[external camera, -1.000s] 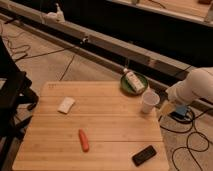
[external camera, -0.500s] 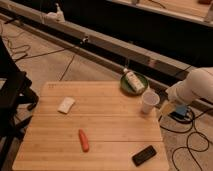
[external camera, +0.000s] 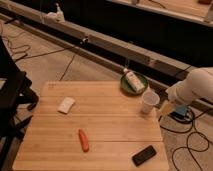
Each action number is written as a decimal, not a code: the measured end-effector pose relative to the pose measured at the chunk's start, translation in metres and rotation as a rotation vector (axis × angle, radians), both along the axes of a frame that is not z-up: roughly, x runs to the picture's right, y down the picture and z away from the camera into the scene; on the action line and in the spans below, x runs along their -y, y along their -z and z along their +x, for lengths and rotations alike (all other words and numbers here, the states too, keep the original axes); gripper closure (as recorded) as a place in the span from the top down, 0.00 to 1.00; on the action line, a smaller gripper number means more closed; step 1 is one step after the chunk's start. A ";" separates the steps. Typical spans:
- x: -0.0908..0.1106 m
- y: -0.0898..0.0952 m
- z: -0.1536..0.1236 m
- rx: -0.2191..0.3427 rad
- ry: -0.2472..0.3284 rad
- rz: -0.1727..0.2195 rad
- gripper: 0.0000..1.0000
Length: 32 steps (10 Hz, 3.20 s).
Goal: Wipe the white sponge on the table
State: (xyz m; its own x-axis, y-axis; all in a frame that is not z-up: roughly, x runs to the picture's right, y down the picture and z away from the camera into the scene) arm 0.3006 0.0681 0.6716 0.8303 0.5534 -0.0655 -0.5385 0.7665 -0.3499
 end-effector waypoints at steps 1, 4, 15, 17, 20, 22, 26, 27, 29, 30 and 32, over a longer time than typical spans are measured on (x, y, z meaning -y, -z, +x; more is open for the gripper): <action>0.004 0.000 0.009 -0.009 0.002 0.000 0.75; 0.030 -0.004 0.005 0.029 0.048 0.007 0.75; 0.062 -0.034 -0.273 0.733 0.089 -0.022 0.75; 0.056 -0.035 -0.272 0.739 0.124 -0.004 0.75; 0.057 -0.036 -0.273 0.737 0.127 -0.002 0.75; 0.066 -0.044 -0.267 0.713 0.097 0.022 0.75; 0.062 -0.091 -0.321 0.760 0.063 0.023 0.75; 0.056 -0.104 -0.336 0.766 0.068 0.017 0.75; 0.044 -0.134 -0.365 0.769 0.083 0.003 0.75; 0.039 -0.151 -0.380 0.771 0.088 -0.001 0.75; 0.035 -0.174 -0.403 0.775 0.094 0.000 0.75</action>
State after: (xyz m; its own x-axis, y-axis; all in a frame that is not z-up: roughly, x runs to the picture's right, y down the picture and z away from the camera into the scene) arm -0.1029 0.0328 0.8452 0.6827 0.4785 0.5522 -0.0731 0.7966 -0.6001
